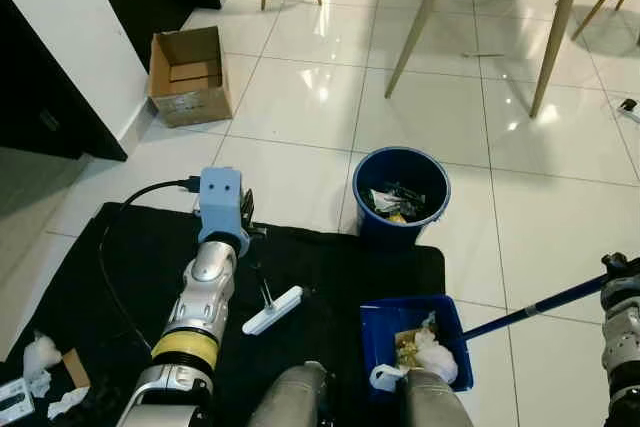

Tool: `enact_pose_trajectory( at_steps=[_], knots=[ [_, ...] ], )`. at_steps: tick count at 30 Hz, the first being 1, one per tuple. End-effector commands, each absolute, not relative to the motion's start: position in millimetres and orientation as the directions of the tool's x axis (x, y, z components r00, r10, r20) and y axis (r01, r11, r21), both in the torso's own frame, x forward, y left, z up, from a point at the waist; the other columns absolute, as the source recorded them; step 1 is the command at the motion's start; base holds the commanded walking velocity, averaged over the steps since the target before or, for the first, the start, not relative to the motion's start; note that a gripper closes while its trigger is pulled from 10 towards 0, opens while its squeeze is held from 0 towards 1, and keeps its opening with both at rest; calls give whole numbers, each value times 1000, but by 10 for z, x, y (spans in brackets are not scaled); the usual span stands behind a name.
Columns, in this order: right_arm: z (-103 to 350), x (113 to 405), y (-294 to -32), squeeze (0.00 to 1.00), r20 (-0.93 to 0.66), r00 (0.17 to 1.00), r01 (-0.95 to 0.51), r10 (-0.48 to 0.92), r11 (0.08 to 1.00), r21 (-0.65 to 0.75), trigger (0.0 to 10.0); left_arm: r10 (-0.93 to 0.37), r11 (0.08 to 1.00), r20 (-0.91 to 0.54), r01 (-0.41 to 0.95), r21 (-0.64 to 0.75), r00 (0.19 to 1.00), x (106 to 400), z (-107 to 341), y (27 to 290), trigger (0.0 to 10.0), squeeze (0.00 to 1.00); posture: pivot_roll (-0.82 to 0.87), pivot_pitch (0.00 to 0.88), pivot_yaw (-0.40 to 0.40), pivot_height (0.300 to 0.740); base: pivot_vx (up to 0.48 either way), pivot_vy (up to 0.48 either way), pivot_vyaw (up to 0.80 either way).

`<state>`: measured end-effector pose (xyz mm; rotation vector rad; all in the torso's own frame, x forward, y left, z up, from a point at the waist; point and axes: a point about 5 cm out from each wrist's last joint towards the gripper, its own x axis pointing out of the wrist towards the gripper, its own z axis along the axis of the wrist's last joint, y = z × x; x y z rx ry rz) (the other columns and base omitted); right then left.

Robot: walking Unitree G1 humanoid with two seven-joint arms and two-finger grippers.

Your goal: Sweep floor

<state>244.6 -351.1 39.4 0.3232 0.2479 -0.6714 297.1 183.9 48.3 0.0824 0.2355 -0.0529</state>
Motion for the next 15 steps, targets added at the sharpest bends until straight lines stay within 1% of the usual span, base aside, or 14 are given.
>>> enact_pose_trajectory(
  at_steps=[1, 4, 8, 9, 11, 12, 14, 15],
  knots=[
    [627, 2553, -3614, 0, -257, 756, 654, -602, 712, 256, 10000, -52, 994, -266, 75, 78, 963, 2945, 430, 1845, 10000, 0, 15, 62, -4, 740, 0, 0, 0],
    [639, 2551, -3664, 0, -288, 724, 689, -627, 681, 247, 10000, -55, 994, -269, 78, 75, 961, 2944, 427, 1842, 10000, 0, 11, 64, -6, 740, 0, 0, 0],
    [563, 2384, -3825, 0, -352, 614, 784, -707, 597, 171, 10000, -57, 993, -273, 84, 86, 960, 2943, 419, 1833, 10000, 0, 15, 71, -10, 740, 0, 0, 0],
    [563, 2384, -3825, 0, -352, 614, 784, -707, 597, 171, 10000, -57, 993, -273, 84, 86, 960, 2943, 419, 1833, 10000, 0, 15, 71, -10, 740, 0, 0, 0],
    [551, 2248, -3947, 0, -356, 547, 833, -758, 536, 138, 10000, -49, 994, -272, 75, 84, 961, 2943, 421, 1840, 10000, 0, 15, 72, -10, 740, 0, 0, 0],
    [551, 2248, -3947, 0, -356, 547, 833, -758, 536, 138, 10000, -49, 994, -272, 75, 84, 961, 2943, 421, 1840, 10000, 0, 15, 72, -10, 740, 0, 0, 0],
    [563, 2150, -4047, 0, -358, 501, 862, -788, 490, 128, 10000, -51, 993, -276, 78, 88, 960, 2937, 414, 1841, 10000, 0, 15, 70, -9, 740, 0, 0, 0],
    [566, 2126, -4073, 0, -361, 490, 869, -793, 479, 126, 10000, -53, 993, -279, 81, 91, 959, 2934, 409, 1841, 10000, 0, 15, 70, -9, 740, 0, 0, 0]
  ],
)
